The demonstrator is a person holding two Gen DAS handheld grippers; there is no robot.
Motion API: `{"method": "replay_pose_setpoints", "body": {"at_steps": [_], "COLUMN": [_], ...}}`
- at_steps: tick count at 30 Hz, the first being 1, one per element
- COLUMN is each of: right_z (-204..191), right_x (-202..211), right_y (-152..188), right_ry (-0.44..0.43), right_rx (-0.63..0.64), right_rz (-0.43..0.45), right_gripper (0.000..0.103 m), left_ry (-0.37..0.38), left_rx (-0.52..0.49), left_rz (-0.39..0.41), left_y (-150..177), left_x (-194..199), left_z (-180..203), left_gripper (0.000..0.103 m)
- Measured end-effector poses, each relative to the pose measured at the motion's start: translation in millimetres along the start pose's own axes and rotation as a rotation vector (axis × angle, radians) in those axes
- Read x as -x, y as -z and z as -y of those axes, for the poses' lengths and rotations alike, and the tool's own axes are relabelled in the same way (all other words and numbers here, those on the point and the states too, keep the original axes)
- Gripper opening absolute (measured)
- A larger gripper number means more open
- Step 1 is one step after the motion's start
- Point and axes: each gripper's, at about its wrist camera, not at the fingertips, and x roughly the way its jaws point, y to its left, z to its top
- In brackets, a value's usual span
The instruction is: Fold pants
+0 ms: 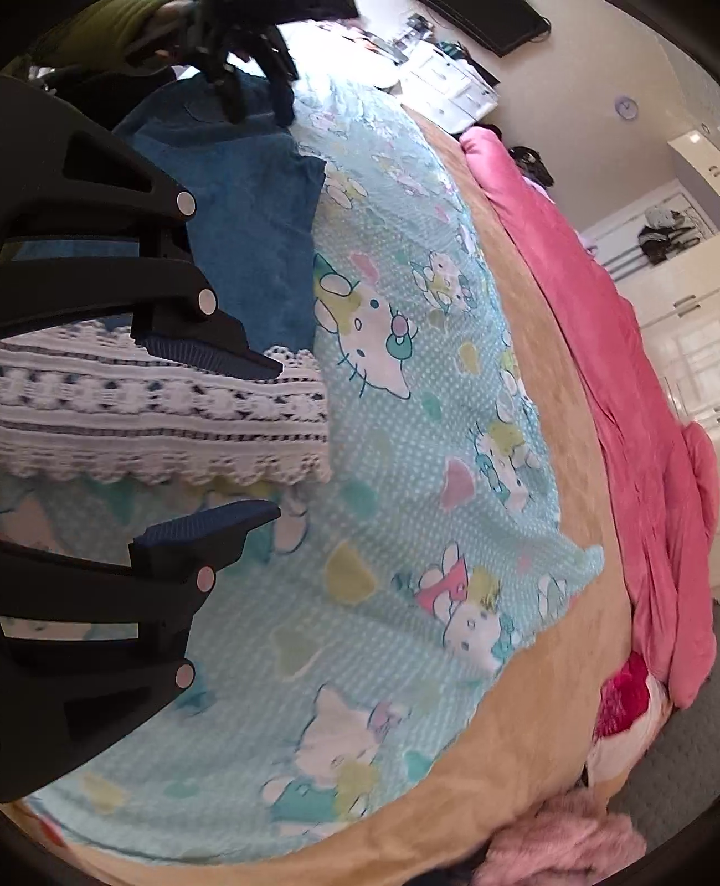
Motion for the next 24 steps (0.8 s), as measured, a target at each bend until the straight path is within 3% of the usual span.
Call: {"method": "replay_pose_setpoints", "body": {"at_steps": [5, 7, 10, 11, 12, 13, 14, 15, 19, 24], "right_z": [7.8, 9.4, 5.5, 3.3, 1.0, -1.1, -2.8, -5.7, -9.9, -7.5], "right_x": [-37.8, -42.6, -41.1, -40.8, -39.6, -37.7, -35.0, -30.1, -3.8, 23.0], "right_y": [-5.6, -3.2, 0.4, 1.6, 3.1, 5.3, 7.0, 9.8, 12.5, -3.5], "right_ry": [0.003, -0.018, -0.031, -0.032, -0.038, -0.065, -0.082, -0.087, -0.118, -0.063], "right_rx": [0.007, -0.010, 0.008, 0.022, 0.029, 0.034, 0.038, 0.052, 0.064, 0.071], "right_rz": [-0.078, -0.073, -0.067, -0.064, -0.061, -0.050, -0.038, -0.015, 0.082, 0.156], "right_gripper": [0.049, 0.053, 0.050, 0.041, 0.036, 0.023, 0.016, 0.016, 0.014, 0.013], "left_ry": [-0.031, -0.041, -0.055, -0.059, -0.054, -0.041, -0.048, -0.079, -0.120, -0.113], "left_rx": [0.076, 0.093, 0.103, 0.098, 0.099, 0.108, 0.106, 0.094, 0.064, 0.056], "left_rz": [-0.063, -0.091, -0.101, -0.092, -0.085, -0.073, -0.071, -0.070, -0.039, 0.017], "left_y": [-15.3, -13.5, -4.9, -3.4, -3.5, -3.0, -3.1, -4.2, -14.9, -40.8], "left_x": [-33.5, -45.4, -53.2, -53.3, -52.8, -50.4, -48.6, -46.0, -31.2, -16.1], "left_z": [-35.7, -43.3, -43.6, -41.2, -40.0, -37.5, -35.5, -32.3, -23.3, -14.1], "left_gripper": [0.062, 0.062, 0.061, 0.054, 0.038, 0.029, 0.015, 0.008, 0.006, 0.006]}}
